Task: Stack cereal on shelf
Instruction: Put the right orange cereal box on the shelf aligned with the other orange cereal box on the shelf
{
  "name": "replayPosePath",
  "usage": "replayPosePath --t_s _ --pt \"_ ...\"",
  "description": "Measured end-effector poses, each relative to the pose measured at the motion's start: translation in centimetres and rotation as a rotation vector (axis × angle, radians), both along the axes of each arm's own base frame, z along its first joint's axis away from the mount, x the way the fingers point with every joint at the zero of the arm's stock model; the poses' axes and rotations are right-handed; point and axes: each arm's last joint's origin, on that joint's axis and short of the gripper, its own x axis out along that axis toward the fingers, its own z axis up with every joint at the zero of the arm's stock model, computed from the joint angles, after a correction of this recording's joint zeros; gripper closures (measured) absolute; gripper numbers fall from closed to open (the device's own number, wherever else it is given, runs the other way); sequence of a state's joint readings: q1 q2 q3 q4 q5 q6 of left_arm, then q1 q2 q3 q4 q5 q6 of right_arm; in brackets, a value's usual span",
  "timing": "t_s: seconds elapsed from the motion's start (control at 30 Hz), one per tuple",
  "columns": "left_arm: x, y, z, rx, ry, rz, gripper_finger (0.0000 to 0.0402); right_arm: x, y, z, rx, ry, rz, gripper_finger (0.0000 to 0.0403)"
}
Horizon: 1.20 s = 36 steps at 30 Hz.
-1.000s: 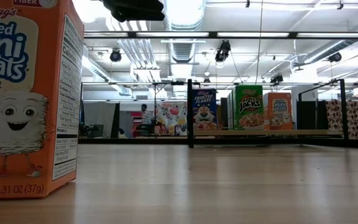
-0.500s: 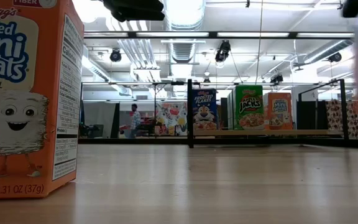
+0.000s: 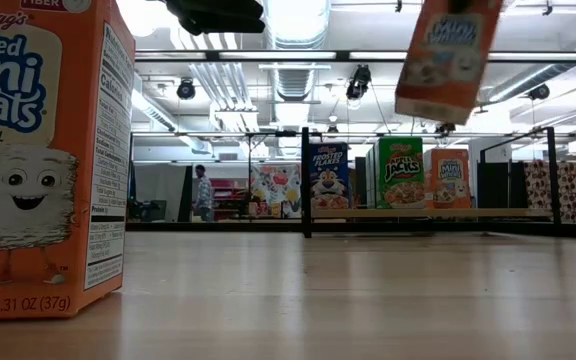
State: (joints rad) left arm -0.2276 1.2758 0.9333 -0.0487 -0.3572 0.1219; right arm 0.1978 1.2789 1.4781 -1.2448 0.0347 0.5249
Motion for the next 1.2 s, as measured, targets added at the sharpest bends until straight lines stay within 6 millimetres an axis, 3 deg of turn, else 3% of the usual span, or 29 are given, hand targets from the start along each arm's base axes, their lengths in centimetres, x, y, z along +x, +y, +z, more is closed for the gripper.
replayPosePath --t_s 0.27,0.53,0.87,1.2 --pt "0.0 0.0 0.0 0.000 0.000 0.000 0.0168 -2.3 -6.2 0.3 -0.204 0.251 -0.131 0.0266" --pt "0.0 0.0 0.0 0.000 0.000 0.000 0.0168 -3.2 -10.8 -1.1 -0.320 0.378 -0.041 0.0266" --pt "0.0 0.0 0.0 0.001 0.004 0.000 0.0168 -3.9 -14.6 -3.0 -0.375 0.430 0.154 0.0266" --pt "0.0 0.0 0.0 0.001 0.005 0.000 0.0168 -5.1 -17.9 -4.6 -0.376 0.444 0.115 0.0266"
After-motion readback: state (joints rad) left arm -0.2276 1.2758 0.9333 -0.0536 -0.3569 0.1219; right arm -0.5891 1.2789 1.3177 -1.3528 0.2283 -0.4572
